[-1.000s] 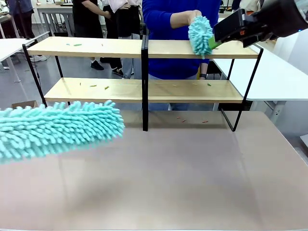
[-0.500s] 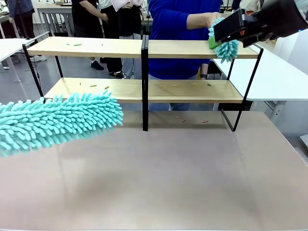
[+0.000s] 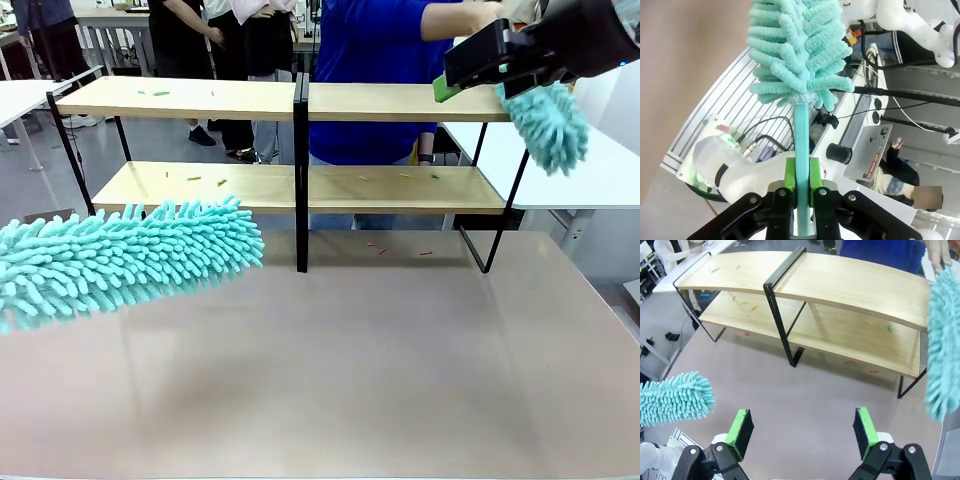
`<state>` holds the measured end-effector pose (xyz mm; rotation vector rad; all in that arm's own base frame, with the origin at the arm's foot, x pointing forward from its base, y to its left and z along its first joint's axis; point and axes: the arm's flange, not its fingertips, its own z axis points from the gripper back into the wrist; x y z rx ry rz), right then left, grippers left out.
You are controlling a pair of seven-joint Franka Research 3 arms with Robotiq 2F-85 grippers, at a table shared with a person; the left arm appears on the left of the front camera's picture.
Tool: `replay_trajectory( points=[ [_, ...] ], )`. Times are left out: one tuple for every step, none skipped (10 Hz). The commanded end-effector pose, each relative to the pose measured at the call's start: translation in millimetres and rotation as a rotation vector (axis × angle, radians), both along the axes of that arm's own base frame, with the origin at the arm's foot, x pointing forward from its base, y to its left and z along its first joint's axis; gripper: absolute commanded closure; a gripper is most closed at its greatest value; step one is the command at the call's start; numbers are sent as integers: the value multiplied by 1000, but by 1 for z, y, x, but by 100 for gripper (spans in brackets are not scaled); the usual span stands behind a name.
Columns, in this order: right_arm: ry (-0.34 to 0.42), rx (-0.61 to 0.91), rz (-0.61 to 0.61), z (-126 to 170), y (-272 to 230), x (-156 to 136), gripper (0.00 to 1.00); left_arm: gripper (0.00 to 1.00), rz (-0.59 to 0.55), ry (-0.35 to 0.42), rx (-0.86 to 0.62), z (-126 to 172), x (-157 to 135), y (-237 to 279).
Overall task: Clean the shelves.
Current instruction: Clean a randomly selected level of the Shelf with the Duster.
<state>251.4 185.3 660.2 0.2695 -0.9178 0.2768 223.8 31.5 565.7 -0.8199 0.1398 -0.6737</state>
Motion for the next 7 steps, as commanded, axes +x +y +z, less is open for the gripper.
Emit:
replay_trajectory(
  points=[
    [-1, 2, -2, 1, 0, 1, 0, 87, 1, -2, -35, -3, 1, -2],
    [-1, 2, -2, 1, 0, 1, 0, 87, 0, -3, -34, -4, 1, -2],
    [-1, 2, -2, 1, 0, 1, 0, 87, 0, -1, -29, -4, 2, -3],
    [-1, 2, -2, 1, 0, 1, 0, 87, -5, 0, -26, -5, 3, -4],
    [-1, 2, -2, 1, 0, 1, 0, 87, -7, 0, -29, -5, 3, -4],
    [-1, 2, -2, 1, 0, 1, 0, 87, -5, -1, -27, -5, 3, -5],
    [-1, 2, -2, 1, 0, 1, 0, 87, -12, -5, -34, -5, 5, -10]
  ],
)
